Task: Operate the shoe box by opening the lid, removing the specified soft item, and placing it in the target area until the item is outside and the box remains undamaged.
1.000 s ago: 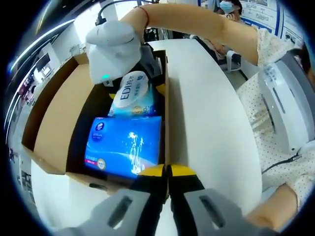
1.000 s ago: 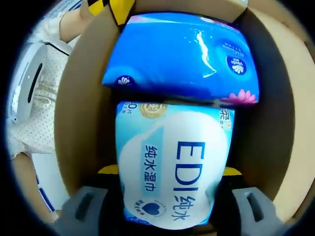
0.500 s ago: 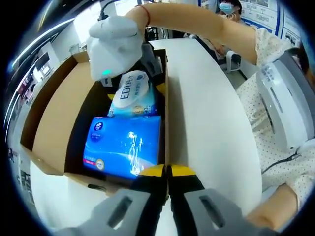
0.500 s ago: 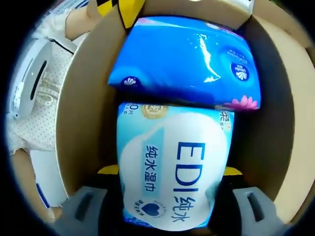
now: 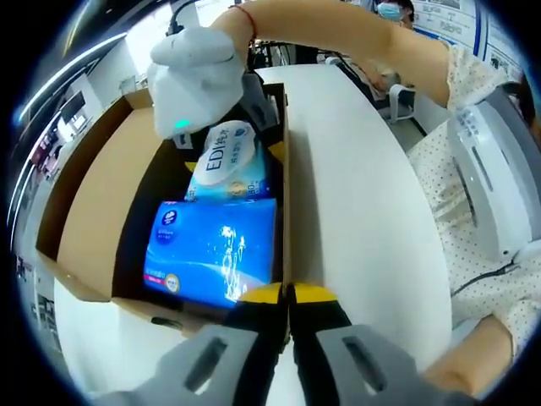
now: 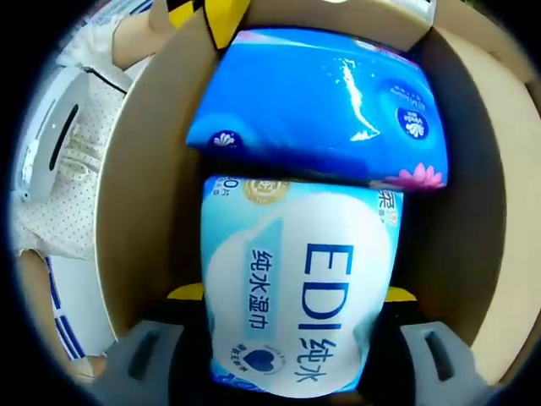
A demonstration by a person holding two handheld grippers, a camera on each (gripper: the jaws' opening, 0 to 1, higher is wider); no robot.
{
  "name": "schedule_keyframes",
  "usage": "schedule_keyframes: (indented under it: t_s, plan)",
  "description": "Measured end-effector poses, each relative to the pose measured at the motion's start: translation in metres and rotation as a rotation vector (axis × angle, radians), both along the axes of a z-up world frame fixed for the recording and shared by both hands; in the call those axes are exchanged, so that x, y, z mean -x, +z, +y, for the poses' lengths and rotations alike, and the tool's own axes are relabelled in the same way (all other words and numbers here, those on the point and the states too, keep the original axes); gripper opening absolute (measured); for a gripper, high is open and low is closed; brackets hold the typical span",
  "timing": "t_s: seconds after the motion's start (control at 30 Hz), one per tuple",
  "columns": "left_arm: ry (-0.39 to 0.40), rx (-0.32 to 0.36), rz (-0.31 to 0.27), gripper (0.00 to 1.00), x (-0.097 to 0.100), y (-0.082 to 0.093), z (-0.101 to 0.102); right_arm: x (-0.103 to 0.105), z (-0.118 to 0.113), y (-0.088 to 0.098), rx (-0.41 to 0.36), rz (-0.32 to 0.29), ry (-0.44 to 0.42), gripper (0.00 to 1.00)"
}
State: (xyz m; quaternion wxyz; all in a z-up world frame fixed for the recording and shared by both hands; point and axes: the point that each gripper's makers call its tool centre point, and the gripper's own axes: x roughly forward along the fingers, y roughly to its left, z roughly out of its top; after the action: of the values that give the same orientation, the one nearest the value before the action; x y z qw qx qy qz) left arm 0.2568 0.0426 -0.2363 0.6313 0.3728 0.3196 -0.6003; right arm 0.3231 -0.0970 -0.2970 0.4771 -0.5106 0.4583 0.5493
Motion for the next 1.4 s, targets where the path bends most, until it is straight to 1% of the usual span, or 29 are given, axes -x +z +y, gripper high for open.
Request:
schedule_keyframes:
  t_s: [0.13, 0.47, 0.73, 1.4]
  plan:
    - [-0.001, -0.001, -0.002, 0.02, -0.0002, -0.0006, -0.0003, -0.0006, 0.0008, -0.0006, 0.03, -0.006, -0.002, 0.77]
    - [-0.001, -0.005, -0.007, 0.02, 0.0, -0.0019, -0.0003, -0.0016, -0.0005, 0.0009, 0.031, -0.007, -0.007, 0.74]
    - [-0.001, -0.005, -0.009, 0.02, 0.0005, -0.0024, 0.0003, -0.0011, -0.0013, 0.0008, 0.066, -0.014, -0.019, 0.73]
    - [0.0, -0.011, -0.016, 0.02, -0.0002, -0.0027, 0.0001, -0.0037, -0.0021, 0.0064, 0.05, -0.027, -0.021, 0.67]
